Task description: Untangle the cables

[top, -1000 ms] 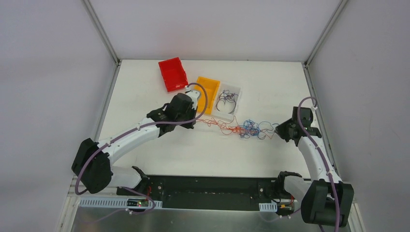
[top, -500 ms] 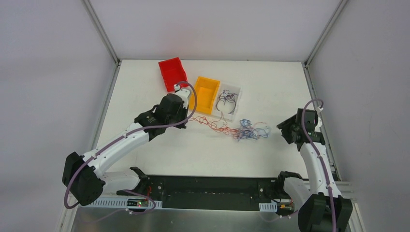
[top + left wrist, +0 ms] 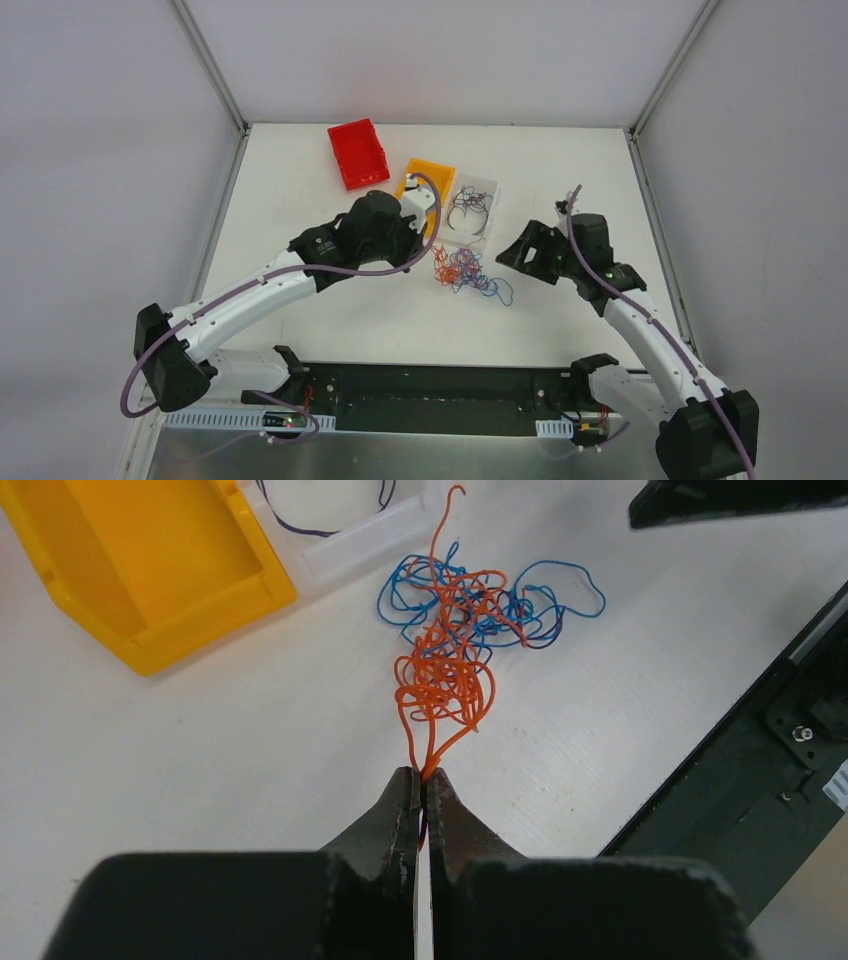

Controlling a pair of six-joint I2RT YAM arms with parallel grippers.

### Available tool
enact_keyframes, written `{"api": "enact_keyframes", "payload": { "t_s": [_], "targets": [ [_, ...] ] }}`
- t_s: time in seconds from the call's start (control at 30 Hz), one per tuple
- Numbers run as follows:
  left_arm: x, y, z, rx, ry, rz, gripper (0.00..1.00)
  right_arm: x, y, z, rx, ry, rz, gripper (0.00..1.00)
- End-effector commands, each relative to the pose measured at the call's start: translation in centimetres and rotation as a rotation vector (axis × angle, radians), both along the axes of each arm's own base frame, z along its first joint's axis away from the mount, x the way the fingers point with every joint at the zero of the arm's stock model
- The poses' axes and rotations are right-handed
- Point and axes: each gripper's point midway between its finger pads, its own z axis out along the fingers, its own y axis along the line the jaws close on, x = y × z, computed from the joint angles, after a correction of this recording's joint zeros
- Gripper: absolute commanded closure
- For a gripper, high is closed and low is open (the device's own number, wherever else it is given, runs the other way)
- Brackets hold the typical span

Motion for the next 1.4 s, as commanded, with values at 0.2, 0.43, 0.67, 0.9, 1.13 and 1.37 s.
{"api": "enact_keyframes", "payload": {
  "t_s": [0.2, 0.43, 0.67, 0.9, 1.13, 1.37],
  "targets": [
    [-0.6, 0.6, 10.0, -0.17, -0.172, -0.028, 1.0, -0.3, 9.2, 2.8, -0.031, -0.259, 0.399, 0.13],
    [-1.5, 0.8, 13.9, -0.231, -0.216, -0.059, 1.0, -0.7, 11.8, 3.9, -0.045, -0.511, 0.481, 0.11],
    [-2.0, 0.3, 16.9, -0.289, -0.233, -0.087, 1.0, -2.0, 14.2, 6.6, 0.008, -0.681, 0.576, 0.16],
    [-1.7, 0.7, 18.2, -0.308, -0.253, -0.056, 1.0, -3.6, 16.4, 8.9, 0.071, -0.72, 0.654, 0.23],
    [-2.0, 0.4, 19.1, -0.341, -0.243, -0.063, 1.0, -2.5, 18.6, 9.4, 0.07, -0.732, 0.654, 0.39],
    [1.2, 4.3, 19.1, -0.253, -0.322, 0.193, 1.0, -1.3, 17.8, 6.1, 0.034, -0.633, 0.538, 1.0]
  ]
}}
